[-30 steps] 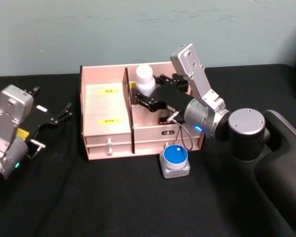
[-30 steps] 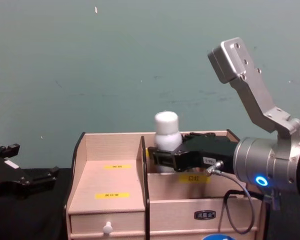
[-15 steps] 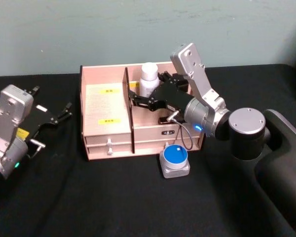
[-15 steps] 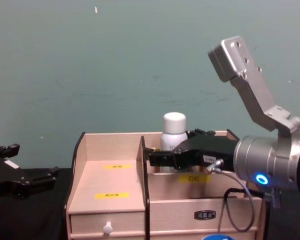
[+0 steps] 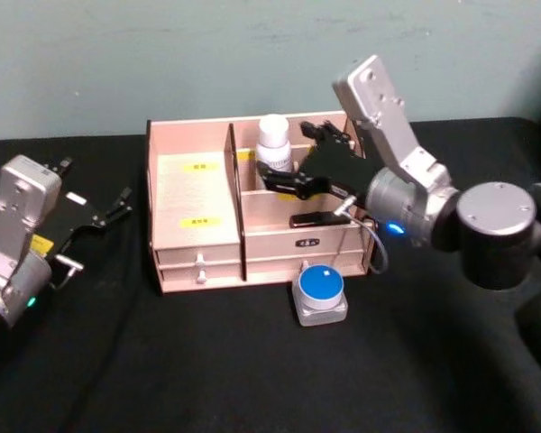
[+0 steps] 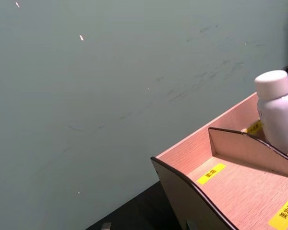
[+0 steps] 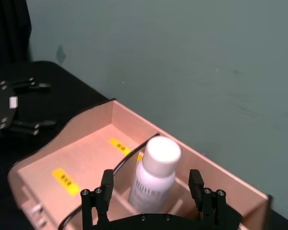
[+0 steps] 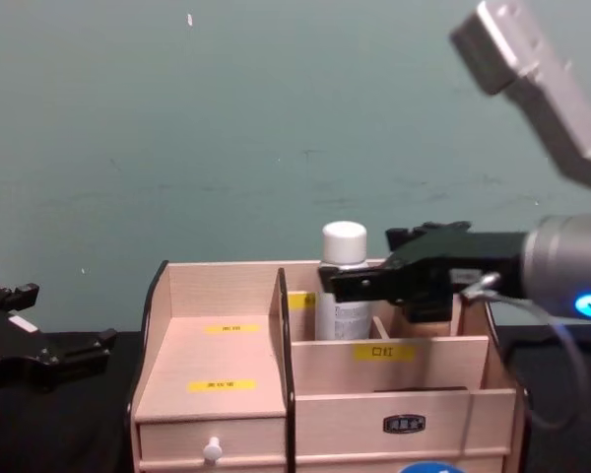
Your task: Pick up the facial cleanser and watermelon frost from the table and place them into the tiered storage box.
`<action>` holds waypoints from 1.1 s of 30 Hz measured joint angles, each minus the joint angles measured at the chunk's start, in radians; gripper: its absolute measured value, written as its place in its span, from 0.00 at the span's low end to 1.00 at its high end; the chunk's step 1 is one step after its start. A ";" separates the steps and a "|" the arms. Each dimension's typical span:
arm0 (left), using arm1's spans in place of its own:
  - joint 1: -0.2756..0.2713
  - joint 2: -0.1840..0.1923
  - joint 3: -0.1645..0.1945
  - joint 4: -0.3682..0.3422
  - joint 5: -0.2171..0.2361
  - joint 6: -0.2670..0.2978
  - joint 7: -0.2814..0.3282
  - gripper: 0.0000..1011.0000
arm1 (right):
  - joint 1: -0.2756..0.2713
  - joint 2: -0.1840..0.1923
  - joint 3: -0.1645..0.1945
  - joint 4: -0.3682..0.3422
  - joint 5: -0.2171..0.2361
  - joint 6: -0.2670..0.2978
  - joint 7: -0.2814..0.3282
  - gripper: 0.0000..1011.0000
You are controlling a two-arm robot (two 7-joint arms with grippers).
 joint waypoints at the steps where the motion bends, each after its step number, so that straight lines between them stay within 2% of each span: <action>1: 0.000 0.000 0.000 0.000 0.000 0.000 0.000 1.00 | 0.000 0.000 0.000 0.000 0.000 0.000 0.000 0.99; 4: 0.000 0.000 0.000 0.000 0.000 0.000 0.000 1.00 | -0.059 0.051 0.019 -0.130 0.003 0.092 -0.001 0.99; 7: 0.000 0.000 0.000 0.000 0.000 0.000 0.000 1.00 | -0.103 0.077 0.037 -0.206 0.016 0.146 -0.003 0.99; 8: 0.000 0.000 0.000 0.000 0.000 0.000 0.000 1.00 | -0.132 0.093 0.050 -0.252 0.026 0.178 -0.005 0.99; 10: 0.000 0.000 0.000 0.000 0.000 0.000 0.000 1.00 | -0.161 0.108 0.062 -0.297 0.034 0.204 -0.007 0.99; 13: 0.000 0.000 0.000 0.000 0.000 0.000 0.000 1.00 | -0.241 0.141 0.095 -0.401 0.053 0.263 -0.020 0.99; 16: 0.000 0.000 0.000 0.000 0.000 0.000 0.000 1.00 | -0.284 0.155 0.113 -0.451 0.063 0.289 -0.028 0.99; 17: 0.000 0.000 0.000 0.000 0.000 0.000 0.000 1.00 | -0.318 0.163 0.126 -0.484 0.068 0.305 -0.035 0.99; 22: 0.000 0.000 0.000 0.000 0.000 0.000 0.000 1.00 | -0.419 0.181 0.158 -0.554 0.075 0.343 -0.060 0.99; 23: 0.000 0.000 0.000 0.000 0.000 0.000 0.000 1.00 | -0.419 0.181 0.158 -0.554 0.075 0.343 -0.060 0.99; 29: 0.000 0.000 0.000 0.000 0.000 0.000 0.000 1.00 | -0.498 0.188 0.169 -0.575 0.063 0.378 -0.071 0.99; 33: 0.000 0.000 0.000 0.000 0.000 0.000 0.000 1.00 | -0.515 0.184 0.166 -0.563 0.051 0.399 -0.072 0.99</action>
